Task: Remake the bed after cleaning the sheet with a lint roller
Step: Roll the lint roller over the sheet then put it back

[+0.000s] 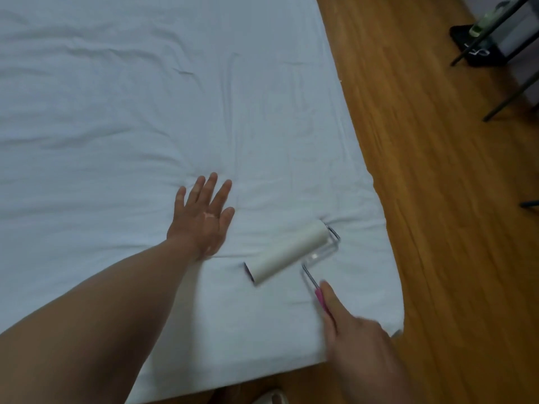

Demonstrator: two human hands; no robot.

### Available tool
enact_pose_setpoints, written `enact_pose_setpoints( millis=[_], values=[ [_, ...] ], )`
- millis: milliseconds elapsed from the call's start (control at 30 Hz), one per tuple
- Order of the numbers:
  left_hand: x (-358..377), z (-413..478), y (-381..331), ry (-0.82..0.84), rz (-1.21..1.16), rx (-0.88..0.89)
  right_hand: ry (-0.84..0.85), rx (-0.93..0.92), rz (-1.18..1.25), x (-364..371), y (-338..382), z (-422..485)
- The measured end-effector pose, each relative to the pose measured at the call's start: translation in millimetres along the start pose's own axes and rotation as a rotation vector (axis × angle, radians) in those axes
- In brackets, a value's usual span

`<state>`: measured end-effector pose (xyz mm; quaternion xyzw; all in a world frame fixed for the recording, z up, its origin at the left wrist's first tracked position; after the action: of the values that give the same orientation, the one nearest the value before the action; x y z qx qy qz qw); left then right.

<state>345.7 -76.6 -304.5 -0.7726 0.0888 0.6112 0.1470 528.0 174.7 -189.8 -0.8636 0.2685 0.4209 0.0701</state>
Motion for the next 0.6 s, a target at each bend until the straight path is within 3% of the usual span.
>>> enact_pose_setpoints(
  millis=[100,233,400,600],
  values=[
    [0.5,0.8,2.8,-0.026,-0.036,0.023,-0.036,-0.159,0.095,-36.2,57.3,33.3],
    [-0.3,-0.6,4.6,-0.076,-0.100,0.052,-0.030,-0.184,-0.003,-45.1,71.9,54.4],
    [-7.5,-4.2,5.3,-0.116,-0.180,0.041,0.130,-0.075,-0.079,-31.0,-17.4,10.4],
    [-11.0,-26.7,-19.4,0.018,-0.082,-0.092,0.175,-0.077,-0.144,-44.6,-113.5,-29.4]
  ],
)
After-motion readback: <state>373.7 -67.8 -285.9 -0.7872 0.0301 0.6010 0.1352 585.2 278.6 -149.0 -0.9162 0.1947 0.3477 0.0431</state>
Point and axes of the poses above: each hand's wrist, its own z-axis towards the middle knuckle, its own x-axis out of the palm, y = z × x, the point moved 2 cm from there along z, towards the middle knuckle, and after that the axes turned 10 degrees about x, right-handed, at the moved point
